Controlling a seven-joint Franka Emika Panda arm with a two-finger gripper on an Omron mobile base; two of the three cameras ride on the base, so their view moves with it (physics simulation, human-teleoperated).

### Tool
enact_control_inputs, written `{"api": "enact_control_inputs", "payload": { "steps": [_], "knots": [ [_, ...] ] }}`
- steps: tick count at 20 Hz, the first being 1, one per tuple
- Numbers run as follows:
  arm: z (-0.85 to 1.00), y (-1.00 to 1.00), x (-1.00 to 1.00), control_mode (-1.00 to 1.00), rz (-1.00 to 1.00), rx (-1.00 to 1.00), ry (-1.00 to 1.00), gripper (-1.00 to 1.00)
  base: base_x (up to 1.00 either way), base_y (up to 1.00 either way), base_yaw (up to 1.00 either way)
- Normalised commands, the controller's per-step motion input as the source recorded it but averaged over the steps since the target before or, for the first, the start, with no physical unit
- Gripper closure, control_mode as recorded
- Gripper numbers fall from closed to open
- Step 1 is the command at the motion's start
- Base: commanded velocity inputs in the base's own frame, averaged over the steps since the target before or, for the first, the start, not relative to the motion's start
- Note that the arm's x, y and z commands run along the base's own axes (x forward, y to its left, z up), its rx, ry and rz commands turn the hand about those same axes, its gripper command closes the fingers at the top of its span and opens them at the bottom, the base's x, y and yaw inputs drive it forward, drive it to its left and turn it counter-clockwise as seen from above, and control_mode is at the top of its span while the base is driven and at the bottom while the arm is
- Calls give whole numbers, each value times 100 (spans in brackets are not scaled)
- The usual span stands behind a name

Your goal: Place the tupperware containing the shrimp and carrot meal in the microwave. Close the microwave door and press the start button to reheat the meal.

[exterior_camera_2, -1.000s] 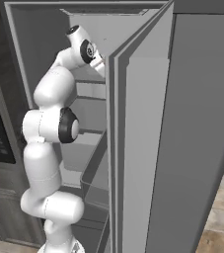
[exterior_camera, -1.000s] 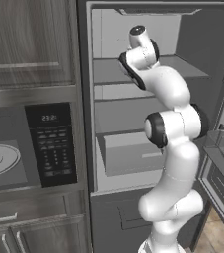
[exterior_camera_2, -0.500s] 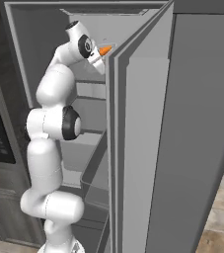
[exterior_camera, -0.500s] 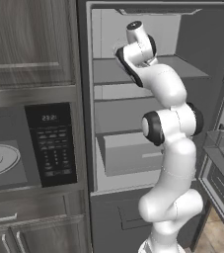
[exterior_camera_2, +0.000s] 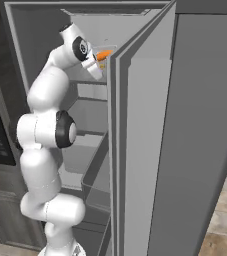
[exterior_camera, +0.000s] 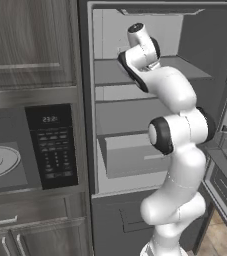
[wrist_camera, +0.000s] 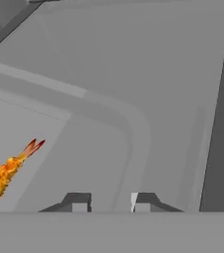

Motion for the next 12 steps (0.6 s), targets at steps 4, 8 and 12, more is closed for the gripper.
{"api": "enact_control_inputs", "payload": {
  "steps": [4,8,12],
  "knots": [
    [-22,0,-83,-100,-7,0,-21,100,0,0,0],
    [-8,-16,-99,-100,-4,0,-17,100,0,0,0],
    [2,-31,-100,-100,0,3,-11,100,0,0,0]
  ]
}}
